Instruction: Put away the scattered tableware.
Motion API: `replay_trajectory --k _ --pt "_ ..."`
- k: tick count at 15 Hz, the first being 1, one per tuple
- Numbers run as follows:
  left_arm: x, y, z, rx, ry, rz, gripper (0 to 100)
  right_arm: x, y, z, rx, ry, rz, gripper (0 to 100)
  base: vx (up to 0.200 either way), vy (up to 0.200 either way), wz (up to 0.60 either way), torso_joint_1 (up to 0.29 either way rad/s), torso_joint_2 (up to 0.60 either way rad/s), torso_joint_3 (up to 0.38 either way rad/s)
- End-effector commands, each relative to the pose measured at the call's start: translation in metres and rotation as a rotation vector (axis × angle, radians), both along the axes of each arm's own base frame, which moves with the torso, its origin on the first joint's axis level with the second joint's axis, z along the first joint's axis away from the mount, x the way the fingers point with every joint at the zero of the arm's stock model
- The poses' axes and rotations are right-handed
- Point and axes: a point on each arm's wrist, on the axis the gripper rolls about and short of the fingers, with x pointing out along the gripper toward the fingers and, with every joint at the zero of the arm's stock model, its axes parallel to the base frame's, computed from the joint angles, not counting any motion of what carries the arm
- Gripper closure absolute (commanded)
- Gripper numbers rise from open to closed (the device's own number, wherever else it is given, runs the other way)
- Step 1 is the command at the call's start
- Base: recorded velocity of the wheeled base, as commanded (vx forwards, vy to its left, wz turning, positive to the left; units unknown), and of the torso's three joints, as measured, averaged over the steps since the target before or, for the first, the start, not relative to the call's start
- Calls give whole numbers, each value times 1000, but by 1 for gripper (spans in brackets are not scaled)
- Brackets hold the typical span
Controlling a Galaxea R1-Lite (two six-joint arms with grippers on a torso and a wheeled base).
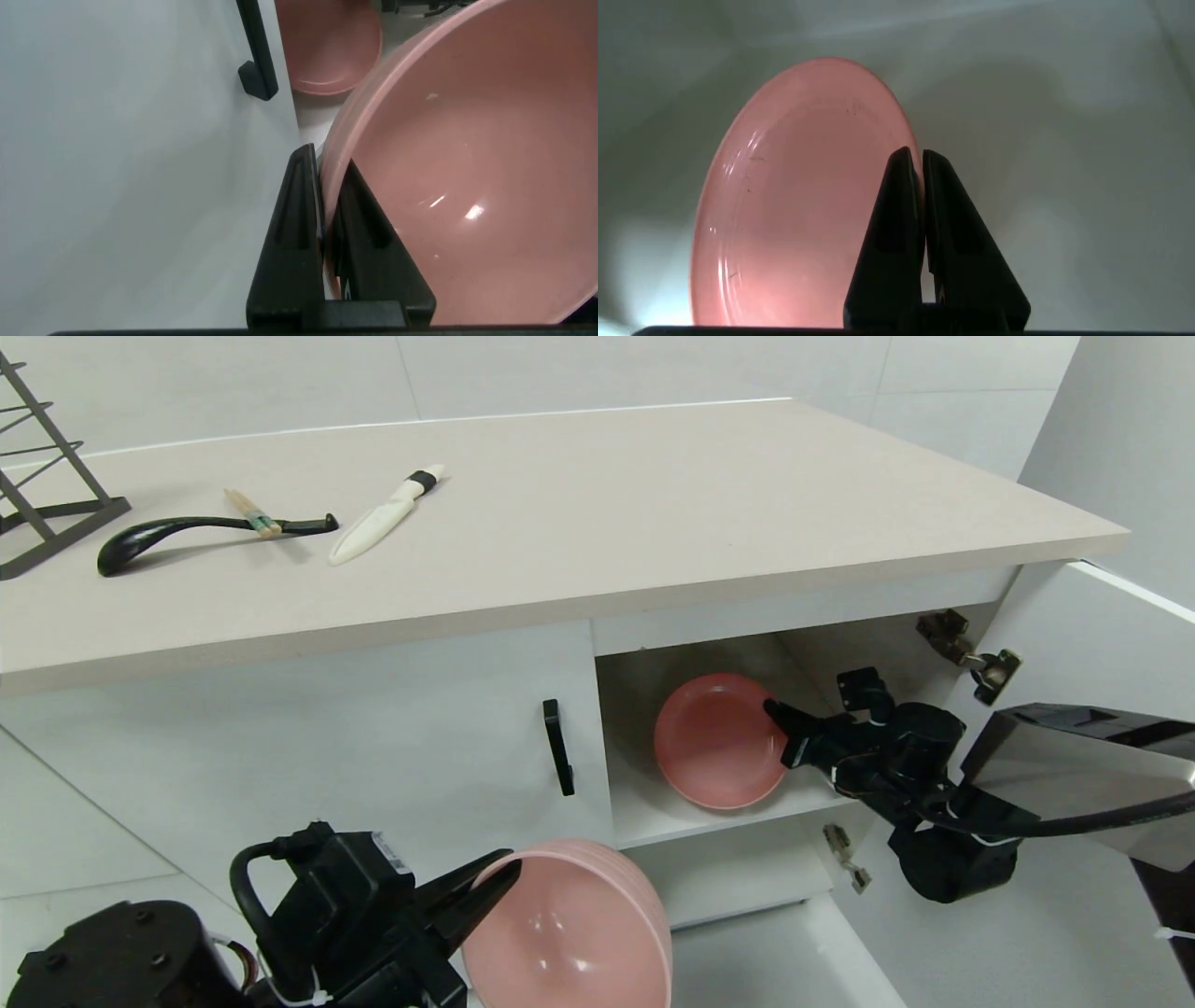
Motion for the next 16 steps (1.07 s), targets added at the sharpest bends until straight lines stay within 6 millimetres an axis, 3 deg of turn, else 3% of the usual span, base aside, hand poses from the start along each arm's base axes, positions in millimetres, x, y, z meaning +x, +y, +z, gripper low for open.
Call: replay_trajectory --k 1,4,13,14,16 --pt "0 0 -1 2 2 0 100 11 0 -13 2 -2 -4 100 0 0 0 0 0 0" --pt "0 0 -1 3 3 0 100 12 0 -22 -2 18 -6 100 0 0 0 0 0 0" --pt "1 -1 -2 6 7 2 100 13 -1 -24 -4 21 -31 100 0 0 0 0 0 0" --pt "1 -1 -2 7 8 2 100 13 0 -24 -4 19 -31 0 0 0 0 0 0 0" --pt "1 -1 -2 8 9 2 100 17 -1 -21 3 2 -44 0 0 0 0 0 0 0"
